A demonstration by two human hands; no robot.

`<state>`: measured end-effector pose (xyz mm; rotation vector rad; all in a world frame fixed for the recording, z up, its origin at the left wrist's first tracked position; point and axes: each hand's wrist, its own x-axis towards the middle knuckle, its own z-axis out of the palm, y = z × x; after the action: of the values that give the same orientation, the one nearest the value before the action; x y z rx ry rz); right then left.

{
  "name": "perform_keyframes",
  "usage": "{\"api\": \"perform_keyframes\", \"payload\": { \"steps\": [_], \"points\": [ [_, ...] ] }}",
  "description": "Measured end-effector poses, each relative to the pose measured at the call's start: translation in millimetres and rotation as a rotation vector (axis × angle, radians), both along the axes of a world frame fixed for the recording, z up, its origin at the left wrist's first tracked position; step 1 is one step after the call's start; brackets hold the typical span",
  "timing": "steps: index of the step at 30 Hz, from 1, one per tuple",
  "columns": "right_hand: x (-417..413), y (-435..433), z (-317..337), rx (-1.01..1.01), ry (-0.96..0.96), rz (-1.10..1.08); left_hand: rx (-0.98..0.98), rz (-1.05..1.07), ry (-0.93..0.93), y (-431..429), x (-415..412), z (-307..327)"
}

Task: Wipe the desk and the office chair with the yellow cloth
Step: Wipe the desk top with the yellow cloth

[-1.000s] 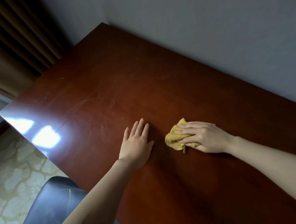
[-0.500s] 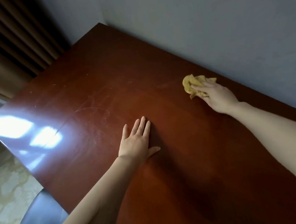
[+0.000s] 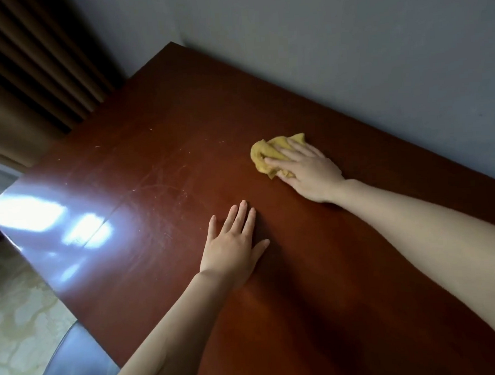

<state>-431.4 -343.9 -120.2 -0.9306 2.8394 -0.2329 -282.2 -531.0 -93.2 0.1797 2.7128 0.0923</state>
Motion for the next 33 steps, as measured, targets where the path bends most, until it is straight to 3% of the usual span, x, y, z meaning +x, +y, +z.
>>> {"api": "perform_keyframes", "payload": {
  "steps": [5,9,15,24,30,33],
  "points": [
    [57.5,11.2,8.7,-0.17,-0.033,0.132,0.203,0.19,0.043,9.4,-4.9,8.3],
    [111.0,34.9,10.6,-0.273,-0.045,0.169,0.088,0.076,0.071,24.0,-7.7,9.3],
    [124.8,109.7,19.9,-0.211,-0.07,0.26,0.013,-0.058,0.022,45.6,-19.5,9.8],
    [43.6,150.8,23.9,-0.203,-0.144,-0.105,-0.035,-0.104,0.03,43.2,-27.5,0.6],
    [-18.5,113.4,8.2,-0.041,-0.004,-0.336,-0.006,-0.11,0.07,39.3,-25.0,-4.9],
    [-41.4,79.2,1.8,0.026,-0.043,-0.538,0.019,-0.094,0.077,40.6,-24.2,-6.0]
  ]
}}
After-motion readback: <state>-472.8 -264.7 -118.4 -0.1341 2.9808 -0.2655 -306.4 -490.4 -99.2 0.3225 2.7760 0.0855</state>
